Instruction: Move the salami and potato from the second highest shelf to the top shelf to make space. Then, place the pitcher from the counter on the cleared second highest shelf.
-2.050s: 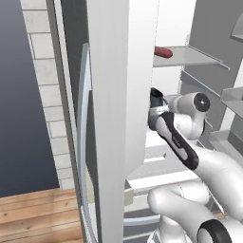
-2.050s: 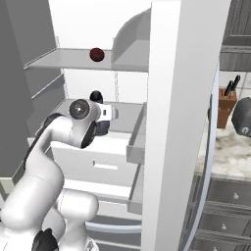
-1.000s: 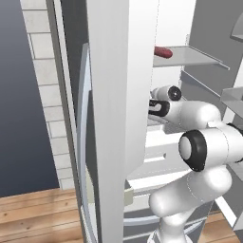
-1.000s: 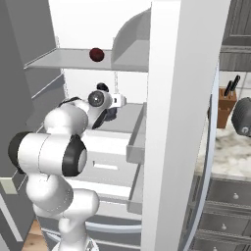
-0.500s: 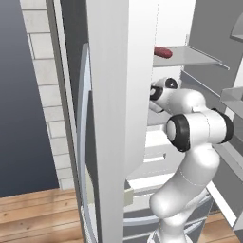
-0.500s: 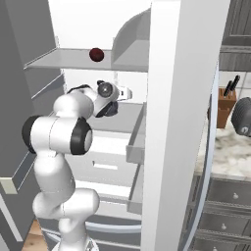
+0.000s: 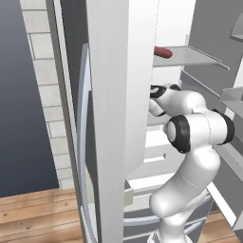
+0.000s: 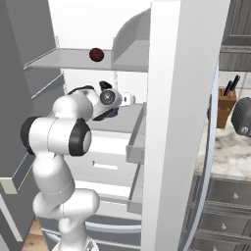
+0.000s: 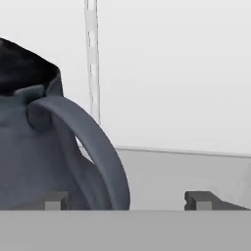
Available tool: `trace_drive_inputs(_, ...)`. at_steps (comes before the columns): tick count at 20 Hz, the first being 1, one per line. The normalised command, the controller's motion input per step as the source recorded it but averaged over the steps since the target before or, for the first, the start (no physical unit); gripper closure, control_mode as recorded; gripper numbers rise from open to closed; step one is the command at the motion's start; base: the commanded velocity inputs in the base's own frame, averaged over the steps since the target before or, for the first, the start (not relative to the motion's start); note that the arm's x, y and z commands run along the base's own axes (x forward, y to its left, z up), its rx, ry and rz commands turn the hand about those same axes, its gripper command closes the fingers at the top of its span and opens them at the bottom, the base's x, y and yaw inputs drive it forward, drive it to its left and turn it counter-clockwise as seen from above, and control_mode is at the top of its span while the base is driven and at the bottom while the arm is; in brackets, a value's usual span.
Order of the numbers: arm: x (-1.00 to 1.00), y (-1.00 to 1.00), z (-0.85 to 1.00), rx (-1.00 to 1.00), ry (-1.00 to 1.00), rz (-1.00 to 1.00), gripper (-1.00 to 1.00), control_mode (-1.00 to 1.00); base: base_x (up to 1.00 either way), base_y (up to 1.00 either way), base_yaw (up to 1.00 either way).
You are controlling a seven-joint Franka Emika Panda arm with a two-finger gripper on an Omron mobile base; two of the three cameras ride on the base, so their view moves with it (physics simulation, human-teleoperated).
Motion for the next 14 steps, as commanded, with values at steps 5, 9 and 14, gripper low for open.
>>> trace_drive_inputs(5, -0.30, 0.00, 0.43, -0.02, 0.08, -0.08, -1.00, -1.00, 0.00, 0.00, 0.00)
trace_drive_inputs(9, -0.34, 0.02, 0.61, -0.05, 0.12, -0.06, -1.00, -1.00, 0.00, 0.00, 0.00)
trace_drive_inputs(14, -0.51, 0.06, 0.70, -0.07, 0.09, -0.04, -1.00, -1.00, 0.00, 0.00, 0.00)
